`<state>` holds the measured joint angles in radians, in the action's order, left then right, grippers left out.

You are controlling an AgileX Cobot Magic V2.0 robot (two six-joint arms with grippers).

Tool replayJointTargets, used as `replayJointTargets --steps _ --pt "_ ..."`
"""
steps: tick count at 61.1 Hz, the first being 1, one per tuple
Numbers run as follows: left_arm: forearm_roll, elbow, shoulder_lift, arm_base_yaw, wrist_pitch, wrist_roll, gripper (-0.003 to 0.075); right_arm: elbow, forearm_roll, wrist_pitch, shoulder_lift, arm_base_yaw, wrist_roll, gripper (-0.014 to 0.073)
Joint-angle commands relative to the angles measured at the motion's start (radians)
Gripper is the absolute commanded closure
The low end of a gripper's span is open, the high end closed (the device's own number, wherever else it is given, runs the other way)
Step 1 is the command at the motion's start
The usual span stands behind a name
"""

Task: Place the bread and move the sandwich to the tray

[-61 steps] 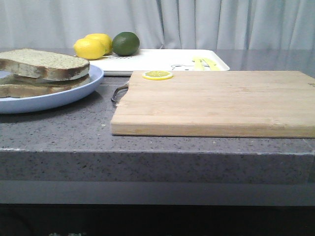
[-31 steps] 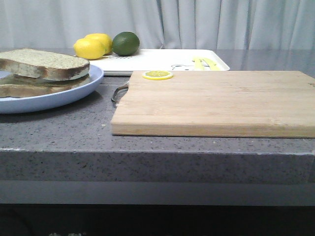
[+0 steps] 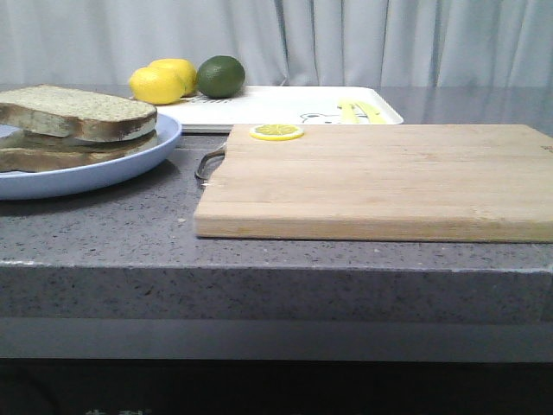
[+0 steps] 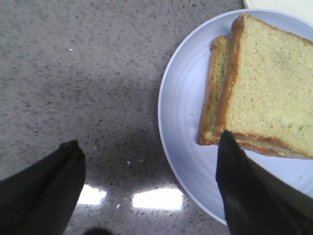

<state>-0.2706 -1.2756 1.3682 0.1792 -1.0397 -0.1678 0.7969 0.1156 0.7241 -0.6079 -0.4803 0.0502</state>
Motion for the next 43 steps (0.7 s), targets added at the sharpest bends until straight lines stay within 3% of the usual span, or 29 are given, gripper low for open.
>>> replayJointTargets --steps 1,10,43 --pt "-0.183 -0.043 0.044 0.053 0.016 -0.108 0.0176 0.022 -0.004 -0.069 0.000 0.006 -0.005 0.0155" --pt "-0.276 -0.043 0.145 0.098 0.015 -0.165 0.0176 0.022 -0.004 -0.069 0.000 0.006 -0.005 0.0155" --pt "-0.389 -0.043 0.317 0.099 0.015 -0.232 0.0179 0.022 -0.004 -0.069 0.000 0.006 -0.005 0.0155"
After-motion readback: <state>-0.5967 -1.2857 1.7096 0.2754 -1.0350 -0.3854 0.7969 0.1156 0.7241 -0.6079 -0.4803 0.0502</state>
